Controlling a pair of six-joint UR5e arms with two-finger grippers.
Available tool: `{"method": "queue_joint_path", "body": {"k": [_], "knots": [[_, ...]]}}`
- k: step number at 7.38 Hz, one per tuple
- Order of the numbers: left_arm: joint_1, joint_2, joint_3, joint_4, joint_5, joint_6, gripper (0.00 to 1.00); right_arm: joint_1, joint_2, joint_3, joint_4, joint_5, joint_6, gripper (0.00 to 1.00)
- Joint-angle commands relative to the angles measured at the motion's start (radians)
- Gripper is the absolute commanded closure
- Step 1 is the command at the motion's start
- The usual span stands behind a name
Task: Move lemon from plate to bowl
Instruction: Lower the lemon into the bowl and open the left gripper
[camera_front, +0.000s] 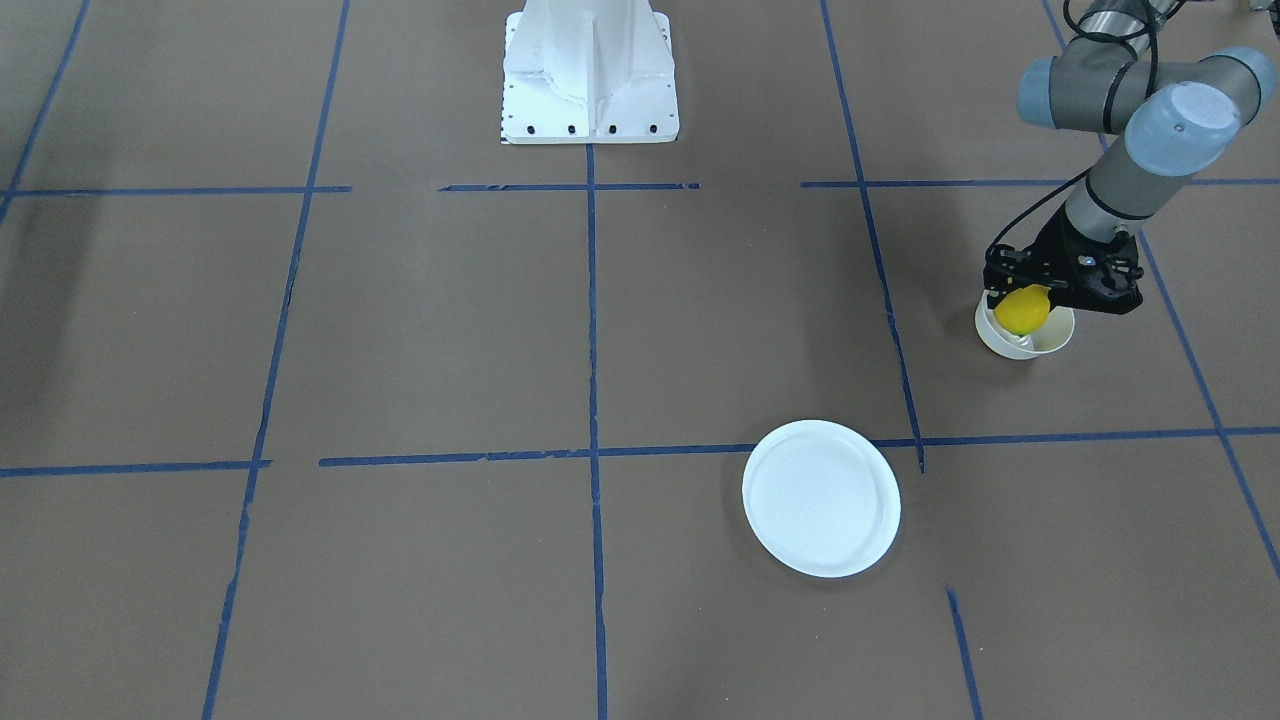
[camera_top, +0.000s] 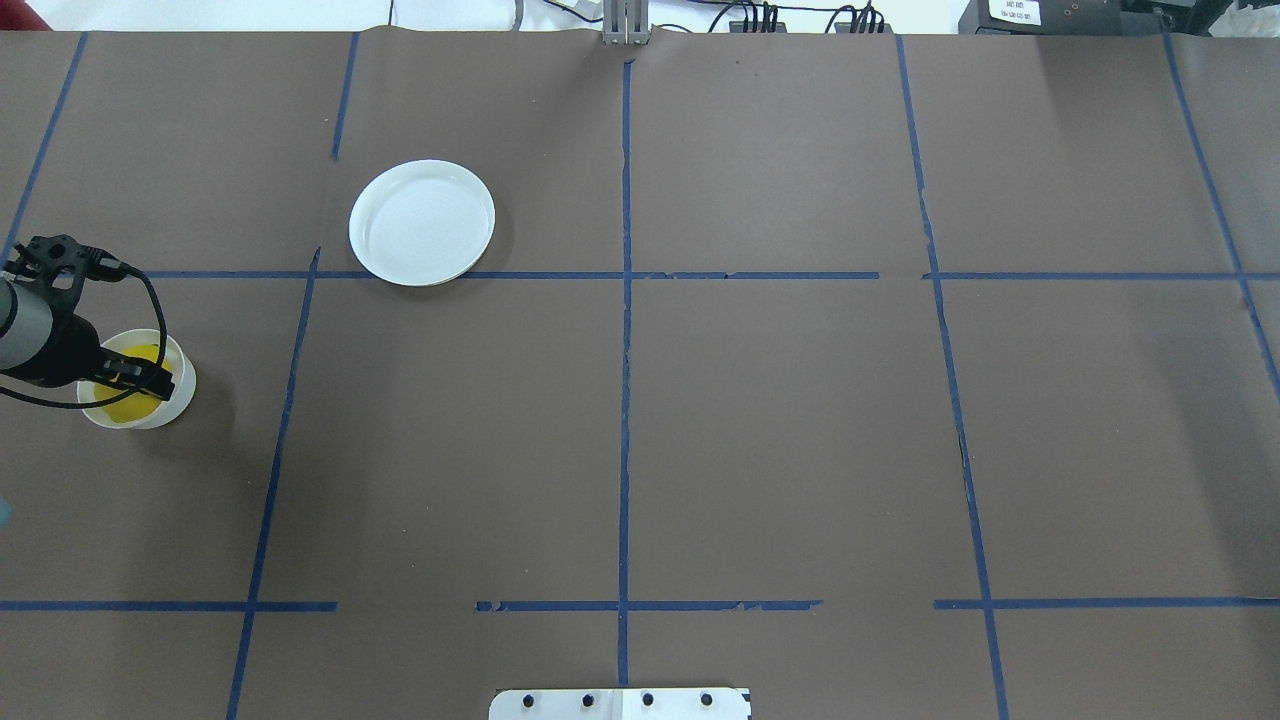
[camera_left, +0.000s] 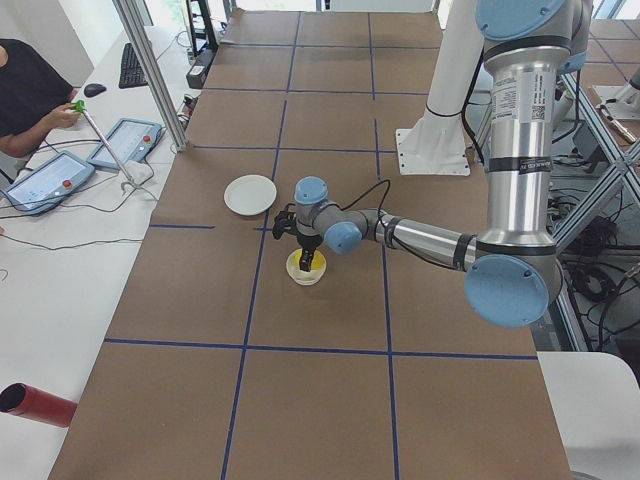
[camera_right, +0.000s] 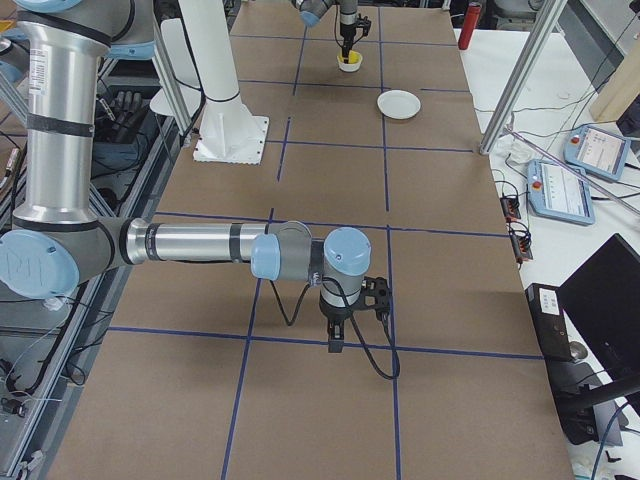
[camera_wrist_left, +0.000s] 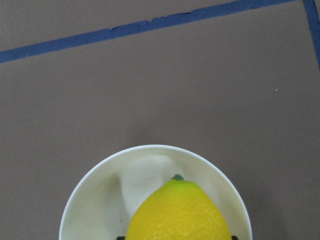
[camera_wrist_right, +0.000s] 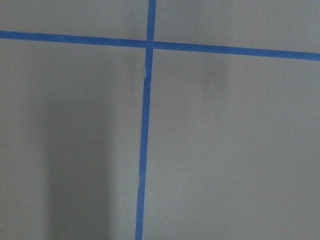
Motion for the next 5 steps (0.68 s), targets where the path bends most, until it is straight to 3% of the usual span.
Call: {"method": "queue_joint_path", "body": {"k": [1,2,3,4,5], "knots": [[-0.001,-0.002,0.011,0.000,-0.002,0.003,0.54,0.000,0.000,0.000,0.000,0.000,0.000,0.00],[-0.001,0.000,0.011,0.000,-0.002,0.006,0.34,0.000,0.000,0.000,0.000,0.000,0.000,0.00],[-0.001,0.000,0.011,0.002,-0.003,0.009,0.20,0.000,0.000,0.000,0.000,0.000,0.000,0.00],[-0.003,0.002,0.008,0.003,-0.011,0.011,0.10,0.000,0.000,0.000,0.000,0.000,0.000,0.00],[-0.006,0.012,-0.003,0.009,-0.034,0.023,0.10,0.000,0.000,0.000,0.000,0.000,0.000,0.00]]}}
